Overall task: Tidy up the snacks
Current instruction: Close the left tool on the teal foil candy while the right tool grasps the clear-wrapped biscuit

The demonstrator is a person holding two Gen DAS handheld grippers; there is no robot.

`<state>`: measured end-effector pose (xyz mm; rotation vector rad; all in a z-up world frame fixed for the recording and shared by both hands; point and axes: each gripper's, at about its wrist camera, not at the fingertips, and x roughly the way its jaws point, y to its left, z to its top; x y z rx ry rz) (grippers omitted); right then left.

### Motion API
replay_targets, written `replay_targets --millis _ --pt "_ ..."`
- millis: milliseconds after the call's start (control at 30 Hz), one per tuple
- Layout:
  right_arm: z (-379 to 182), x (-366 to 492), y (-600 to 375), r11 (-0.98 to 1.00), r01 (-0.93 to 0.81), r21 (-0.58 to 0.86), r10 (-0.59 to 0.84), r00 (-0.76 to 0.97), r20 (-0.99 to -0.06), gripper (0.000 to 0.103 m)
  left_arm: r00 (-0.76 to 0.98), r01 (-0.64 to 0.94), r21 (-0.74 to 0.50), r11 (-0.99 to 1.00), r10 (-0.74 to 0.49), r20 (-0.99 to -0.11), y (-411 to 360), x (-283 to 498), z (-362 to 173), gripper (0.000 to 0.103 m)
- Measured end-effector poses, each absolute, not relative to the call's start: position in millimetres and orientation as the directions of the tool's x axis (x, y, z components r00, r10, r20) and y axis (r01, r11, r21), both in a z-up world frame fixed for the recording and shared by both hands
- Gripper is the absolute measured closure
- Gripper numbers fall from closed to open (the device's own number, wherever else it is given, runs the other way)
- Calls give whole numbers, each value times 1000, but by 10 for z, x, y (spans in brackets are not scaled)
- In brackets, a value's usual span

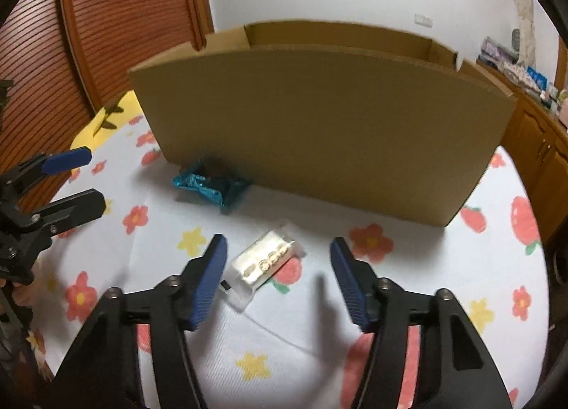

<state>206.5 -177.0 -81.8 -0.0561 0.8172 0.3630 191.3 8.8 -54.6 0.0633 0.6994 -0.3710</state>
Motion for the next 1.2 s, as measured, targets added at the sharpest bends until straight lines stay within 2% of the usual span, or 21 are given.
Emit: replay_targets --millis 233,400,433,533,933,1067,1200 --pt "-934 2187 -1725 936 -324 136 310 575 -757 53 695 348 -78 934 -312 -647 63 1951 -607 2" --pt "-944 2195 -1690 941 -322 105 282 574 -768 57 693 348 -78 934 -312 -650 9 1988 -630 2" --pt "-940 2184 -1689 941 -323 96 276 575 -770 60 693 347 -77 935 -311 -650 -1 1992 -633 2" --pt "-939 2163 -1687 942 -328 66 255 577 -776 82 693 347 -75 935 -310 -651 -49 2011 -641 2" --pt "-875 1960 -1967 938 -331 106 296 601 -743 84 676 344 -89 935 -312 -668 -288 2255 -655 5" --pt "-834 1815 -2081 938 -329 110 301 613 -731 84 665 337 -98 936 -310 -680 -374 2353 -688 15" --pt "-801 1683 -2169 937 -330 115 307 624 -719 84 656 328 -88 941 -293 -696 -461 2464 -734 21"
